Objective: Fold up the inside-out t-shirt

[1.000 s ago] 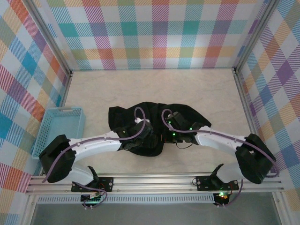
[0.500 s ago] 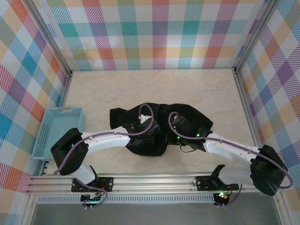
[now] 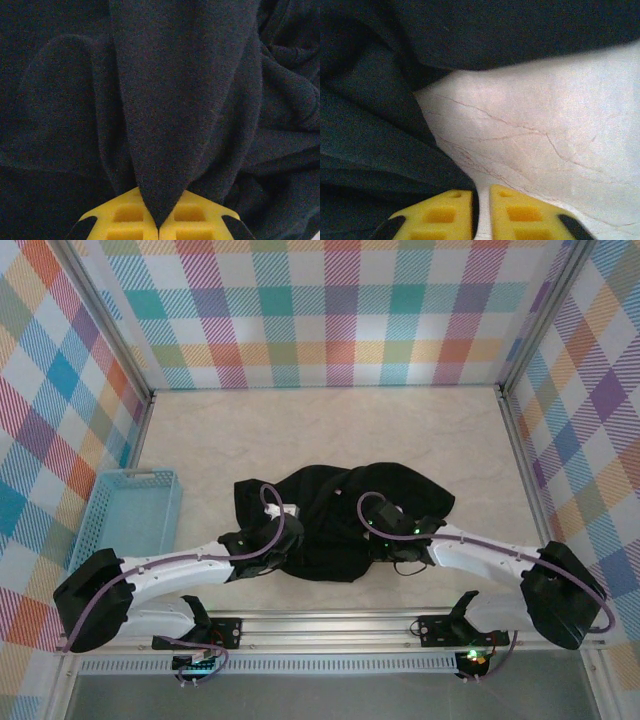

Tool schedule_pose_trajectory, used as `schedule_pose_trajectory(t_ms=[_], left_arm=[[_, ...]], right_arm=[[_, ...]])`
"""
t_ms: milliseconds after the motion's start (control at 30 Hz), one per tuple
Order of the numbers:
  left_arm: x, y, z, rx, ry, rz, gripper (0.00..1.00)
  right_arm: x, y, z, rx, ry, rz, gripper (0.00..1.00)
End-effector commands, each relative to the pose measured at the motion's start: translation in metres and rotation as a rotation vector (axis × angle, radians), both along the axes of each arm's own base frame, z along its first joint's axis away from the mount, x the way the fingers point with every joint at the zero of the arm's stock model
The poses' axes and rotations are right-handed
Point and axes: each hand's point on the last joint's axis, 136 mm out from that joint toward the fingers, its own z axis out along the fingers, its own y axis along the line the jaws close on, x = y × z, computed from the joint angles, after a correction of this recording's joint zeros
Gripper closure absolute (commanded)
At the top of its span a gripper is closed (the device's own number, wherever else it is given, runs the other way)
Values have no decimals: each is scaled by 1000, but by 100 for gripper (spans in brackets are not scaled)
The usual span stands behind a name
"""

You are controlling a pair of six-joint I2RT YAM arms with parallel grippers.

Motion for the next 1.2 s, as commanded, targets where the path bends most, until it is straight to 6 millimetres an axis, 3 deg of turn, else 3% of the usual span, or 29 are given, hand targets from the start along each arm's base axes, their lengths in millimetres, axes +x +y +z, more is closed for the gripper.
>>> schedule_pose_trajectory(t_ms=[0, 100, 233, 400, 500, 567, 633, 700, 767, 933, 1067, 1167], left_arm=[[-3, -9, 2, -44, -17, -50, 99], [-7, -16, 7, -95, -25, -85, 96], [-8, -18, 8, -108, -30, -93, 95], [-11, -17, 11, -124, -34, -97, 93], [-12, -14, 13, -137, -49, -92, 90], [-11, -12, 15, -136, -56, -84, 89], [-11, -8, 18, -133, -65, -79, 89], [-11, -2, 18, -118, -76, -61, 88], [-10, 5, 18, -100, -86, -46, 87], [-9, 15, 24, -81, -116, -28, 86], [-5, 22, 27, -58, -133, -3, 92], [1, 38, 24, 39, -134, 59, 94]], right_arm=[[7, 7, 36, -12, -93, 108, 60], [10, 27, 56, 64, -124, 163, 50], [15, 60, 58, 94, -103, 252, 45], [24, 103, 40, 109, -68, 356, 39], [31, 115, 18, 69, -29, 366, 38], [35, 114, 9, 37, -19, 351, 47], [40, 108, 10, 3, -44, 329, 64], [49, 96, 24, -31, -107, 290, 85], [55, 83, 41, -44, -173, 242, 98], [58, 57, 72, 29, -262, 134, 100], [51, 51, 90, 113, -304, 115, 100], [47, 48, 102, 166, -322, 101, 100]])
